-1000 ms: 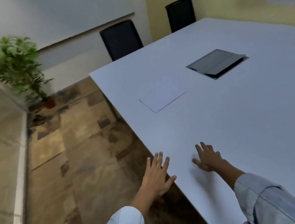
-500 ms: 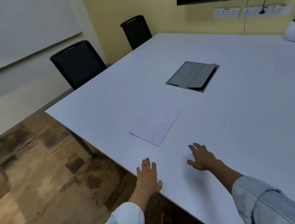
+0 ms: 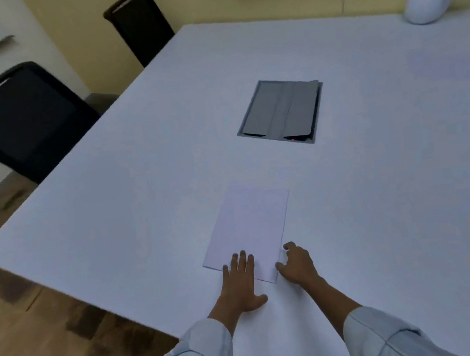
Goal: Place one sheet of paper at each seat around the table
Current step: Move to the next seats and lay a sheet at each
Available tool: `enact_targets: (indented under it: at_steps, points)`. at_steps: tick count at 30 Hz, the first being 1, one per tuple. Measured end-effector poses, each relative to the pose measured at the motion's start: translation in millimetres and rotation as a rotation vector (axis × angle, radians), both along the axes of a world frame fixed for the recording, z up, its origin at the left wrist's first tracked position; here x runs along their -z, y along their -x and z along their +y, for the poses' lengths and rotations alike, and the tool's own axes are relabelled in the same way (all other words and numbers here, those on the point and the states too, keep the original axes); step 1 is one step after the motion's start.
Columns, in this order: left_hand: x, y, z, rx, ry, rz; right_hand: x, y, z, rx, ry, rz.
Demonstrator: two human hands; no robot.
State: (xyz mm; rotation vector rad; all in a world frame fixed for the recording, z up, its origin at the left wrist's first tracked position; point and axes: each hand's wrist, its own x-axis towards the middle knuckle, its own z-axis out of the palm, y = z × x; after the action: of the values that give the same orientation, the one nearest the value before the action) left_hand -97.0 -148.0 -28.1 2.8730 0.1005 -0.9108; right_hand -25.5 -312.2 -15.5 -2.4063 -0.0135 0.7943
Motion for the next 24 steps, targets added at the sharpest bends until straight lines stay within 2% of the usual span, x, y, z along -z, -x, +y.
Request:
enact_targets:
  at_steps: [5,10,16,19,24]
  points:
    - [13.1,-11.1,18.2,0.093,0.043,0.071,-4.9,0.2,32.6,0.359,-0.044,0.044]
    - [16.8,-17.4,26.0,0.153,0.080,0.116,-3.9,-0.4,52.3,0.597,-0.061,0.079]
    - [15.8,-28.9,53.4,0.233,0.189,-0.013,-3.8,4.0,56.6,0.730,-0.054,0.044]
    - [12.7,-30.1,68.9,0.162,0.247,-0.130,-7.3,7.7,55.8,0.758,-0.053,0.049]
    - [2.5,-41.9,98.9,0.013,0.224,-0.277,-9.9,15.1,51.8,0.768,-0.051,0.034]
